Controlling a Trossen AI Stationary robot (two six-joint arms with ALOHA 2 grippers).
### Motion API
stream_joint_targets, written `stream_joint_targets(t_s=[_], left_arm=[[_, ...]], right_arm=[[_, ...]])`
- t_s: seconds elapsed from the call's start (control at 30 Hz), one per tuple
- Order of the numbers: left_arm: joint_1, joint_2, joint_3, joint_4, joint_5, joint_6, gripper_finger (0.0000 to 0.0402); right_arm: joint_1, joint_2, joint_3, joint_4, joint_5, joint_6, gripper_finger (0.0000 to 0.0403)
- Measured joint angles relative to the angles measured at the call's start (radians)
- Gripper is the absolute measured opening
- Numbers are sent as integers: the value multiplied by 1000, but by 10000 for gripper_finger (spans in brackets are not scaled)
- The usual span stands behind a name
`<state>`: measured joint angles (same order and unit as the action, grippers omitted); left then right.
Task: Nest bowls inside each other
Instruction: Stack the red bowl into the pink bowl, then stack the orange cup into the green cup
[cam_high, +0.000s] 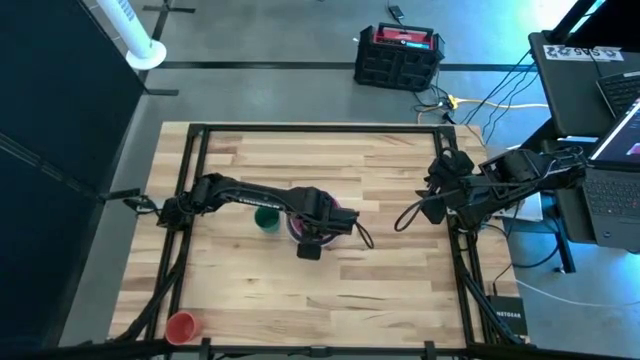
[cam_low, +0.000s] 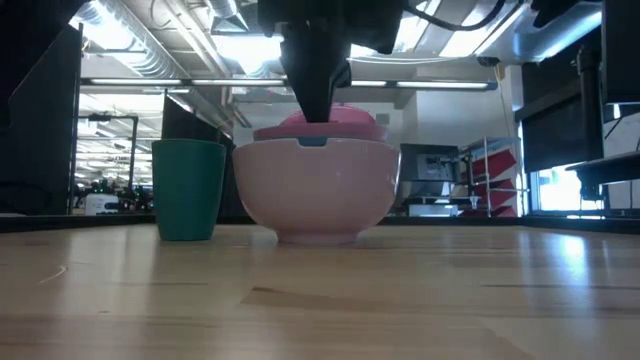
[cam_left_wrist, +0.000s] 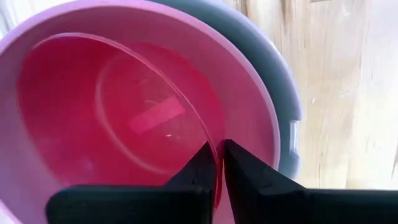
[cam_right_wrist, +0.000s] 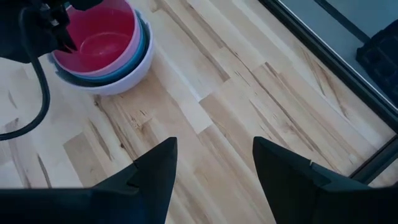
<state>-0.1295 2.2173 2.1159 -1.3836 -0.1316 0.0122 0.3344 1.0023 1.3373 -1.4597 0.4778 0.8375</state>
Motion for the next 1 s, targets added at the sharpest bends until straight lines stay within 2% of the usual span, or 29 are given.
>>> stream_joint_targets(t_s=[0.33, 0.73, 0.83, 0.93, 1.0], left_arm=[[-11, -1, 4, -2, 22, 1, 80], [-33, -2, 116, -139, 25, 15, 132], [-47, -7, 185, -193, 37, 29, 134], [-86, -92, 194, -180, 105, 32, 134], [-120, -165, 197, -188, 115, 30, 134]], right_arm=[[0, 0, 0, 0, 0, -10, 200], [0, 0, 0, 0, 0, -25, 200], [0, 0, 0, 0, 0, -29, 200], [0, 0, 0, -1, -1, -31, 200], [0, -3, 0, 0, -8, -36, 200]])
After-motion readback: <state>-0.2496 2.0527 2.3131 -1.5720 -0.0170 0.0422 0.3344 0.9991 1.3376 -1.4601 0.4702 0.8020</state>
